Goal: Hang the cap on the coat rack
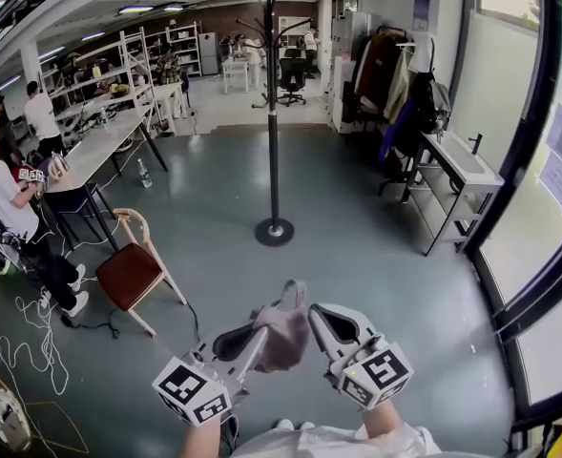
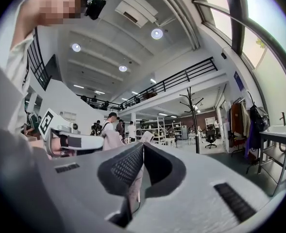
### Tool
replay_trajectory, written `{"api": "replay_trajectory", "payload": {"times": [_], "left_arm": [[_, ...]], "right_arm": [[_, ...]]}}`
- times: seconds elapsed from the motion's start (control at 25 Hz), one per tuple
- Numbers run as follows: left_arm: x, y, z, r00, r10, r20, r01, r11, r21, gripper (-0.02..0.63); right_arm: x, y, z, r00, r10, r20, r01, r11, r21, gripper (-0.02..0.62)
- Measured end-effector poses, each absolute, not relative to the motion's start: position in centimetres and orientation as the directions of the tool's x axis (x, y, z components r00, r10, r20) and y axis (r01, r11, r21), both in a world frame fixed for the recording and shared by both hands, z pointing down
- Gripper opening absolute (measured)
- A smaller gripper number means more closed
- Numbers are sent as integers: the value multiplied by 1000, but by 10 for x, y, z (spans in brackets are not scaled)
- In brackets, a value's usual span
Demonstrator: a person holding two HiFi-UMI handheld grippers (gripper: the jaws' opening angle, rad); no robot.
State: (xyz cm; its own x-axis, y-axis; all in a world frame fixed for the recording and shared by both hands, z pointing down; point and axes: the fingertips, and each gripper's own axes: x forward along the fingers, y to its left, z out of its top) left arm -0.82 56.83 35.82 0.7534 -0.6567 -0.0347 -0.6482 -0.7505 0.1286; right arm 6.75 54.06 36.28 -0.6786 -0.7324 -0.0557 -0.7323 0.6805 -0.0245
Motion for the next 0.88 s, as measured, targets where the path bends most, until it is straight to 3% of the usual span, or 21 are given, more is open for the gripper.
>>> {"api": "replay_trajectory", "payload": {"times": [0.36,0.88], "left_arm": [[-19,561,367,769,-638,-22,-632,-766,116,28],[-31,526,378,699,-715,-9,-709,-695,115,28]], "right_arm": [[64,532,373,-647,-761,-50,-757,649,-79,3],[43,497,370,-694,-717,-72,-709,697,-104,5]]}}
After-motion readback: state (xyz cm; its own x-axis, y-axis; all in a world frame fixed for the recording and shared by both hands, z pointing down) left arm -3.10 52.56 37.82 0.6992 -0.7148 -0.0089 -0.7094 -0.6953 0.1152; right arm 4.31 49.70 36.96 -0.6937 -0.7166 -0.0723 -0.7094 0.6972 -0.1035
